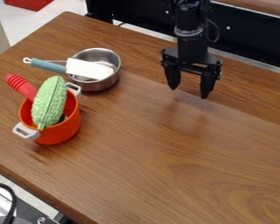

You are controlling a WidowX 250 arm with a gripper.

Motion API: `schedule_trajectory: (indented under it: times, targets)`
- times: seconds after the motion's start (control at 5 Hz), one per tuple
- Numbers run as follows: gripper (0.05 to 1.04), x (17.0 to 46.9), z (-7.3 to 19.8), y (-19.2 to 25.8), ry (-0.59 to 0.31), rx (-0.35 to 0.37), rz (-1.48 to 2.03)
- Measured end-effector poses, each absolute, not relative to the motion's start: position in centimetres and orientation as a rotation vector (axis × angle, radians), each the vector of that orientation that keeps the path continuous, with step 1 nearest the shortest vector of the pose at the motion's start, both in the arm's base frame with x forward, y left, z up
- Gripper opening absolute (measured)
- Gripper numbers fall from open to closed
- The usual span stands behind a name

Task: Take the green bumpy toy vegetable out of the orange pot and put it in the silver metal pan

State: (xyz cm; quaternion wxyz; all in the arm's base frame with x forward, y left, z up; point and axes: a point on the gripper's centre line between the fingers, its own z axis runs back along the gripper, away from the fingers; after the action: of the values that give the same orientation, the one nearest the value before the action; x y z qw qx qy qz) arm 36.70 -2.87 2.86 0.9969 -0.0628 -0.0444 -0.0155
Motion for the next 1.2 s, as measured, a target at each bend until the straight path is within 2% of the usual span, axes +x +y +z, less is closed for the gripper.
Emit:
schedule_trajectory:
  times: [0.4, 0.6, 0.8, 1.0, 1.2]
  targets:
    - [0.996, 34.1, 7.2, 0.3, -0.129, -0.126, 0.036]
    - [0.996, 30.4, 8.3, 3.3, -0.141, -0.111, 0.109]
    - [0.996, 26.2, 9.7, 6.7, -0.166, -0.058, 0.180]
    - [0.996, 24.0, 10.6, 9.3, -0.194, -0.056, 0.191]
    - [0.996, 23.1, 10.9, 10.8, -0.214, -0.036, 0.199]
